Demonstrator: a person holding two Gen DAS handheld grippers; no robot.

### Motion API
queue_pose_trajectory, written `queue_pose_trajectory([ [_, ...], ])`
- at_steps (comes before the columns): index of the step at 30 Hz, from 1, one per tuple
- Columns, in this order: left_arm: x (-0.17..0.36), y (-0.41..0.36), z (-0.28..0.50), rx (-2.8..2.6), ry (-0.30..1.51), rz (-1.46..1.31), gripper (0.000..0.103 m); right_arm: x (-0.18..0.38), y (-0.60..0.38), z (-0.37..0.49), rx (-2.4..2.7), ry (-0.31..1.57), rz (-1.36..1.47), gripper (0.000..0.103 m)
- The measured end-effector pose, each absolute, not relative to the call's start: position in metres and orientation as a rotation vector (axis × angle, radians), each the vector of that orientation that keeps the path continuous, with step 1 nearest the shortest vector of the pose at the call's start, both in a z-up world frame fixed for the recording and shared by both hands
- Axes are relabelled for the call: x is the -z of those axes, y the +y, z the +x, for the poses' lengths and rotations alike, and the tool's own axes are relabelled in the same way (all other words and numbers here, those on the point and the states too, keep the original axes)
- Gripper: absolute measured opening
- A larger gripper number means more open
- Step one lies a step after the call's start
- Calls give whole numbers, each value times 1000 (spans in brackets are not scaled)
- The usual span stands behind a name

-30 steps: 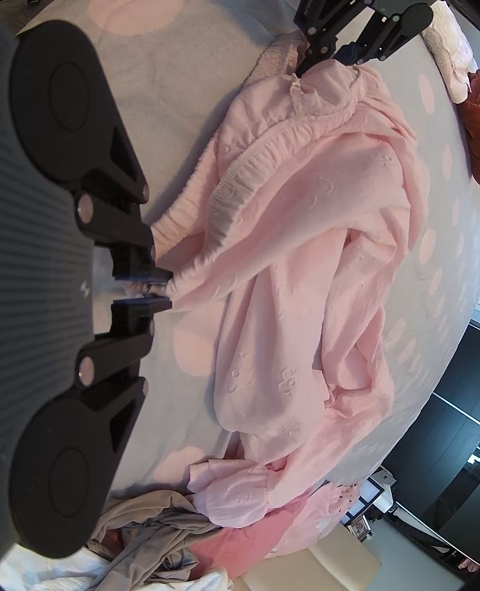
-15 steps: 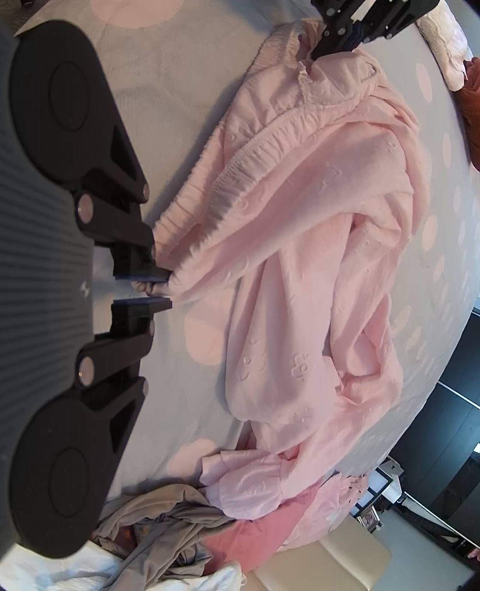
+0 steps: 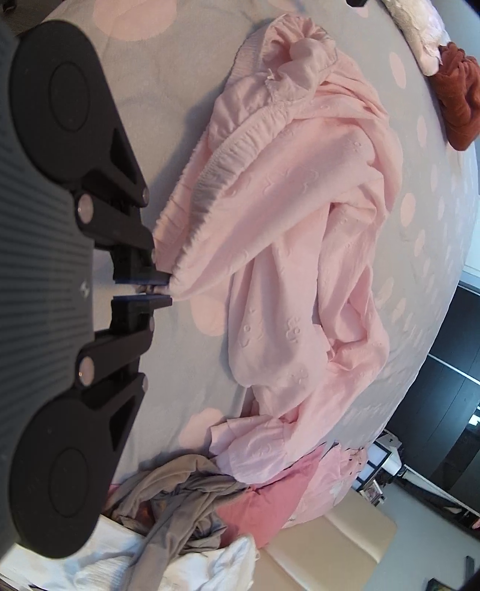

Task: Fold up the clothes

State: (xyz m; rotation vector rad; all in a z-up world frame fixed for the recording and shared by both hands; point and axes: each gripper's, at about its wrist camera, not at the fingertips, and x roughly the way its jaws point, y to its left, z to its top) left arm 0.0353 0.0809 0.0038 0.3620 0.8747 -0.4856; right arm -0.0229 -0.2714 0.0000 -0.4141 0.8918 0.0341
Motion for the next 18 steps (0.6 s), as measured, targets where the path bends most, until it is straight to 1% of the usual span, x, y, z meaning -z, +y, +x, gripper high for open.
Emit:
queue_pose_trajectory([
  [9,11,72,36,556,849,363,0,9,-272,-14,17,936,-438,6],
  [11,13,68,40,580,840,345,10,14,-275,-9,39,956,-447,6],
  [18,28,41,53,683,852,337,10,21,-276,-2,22,989,-447,7],
])
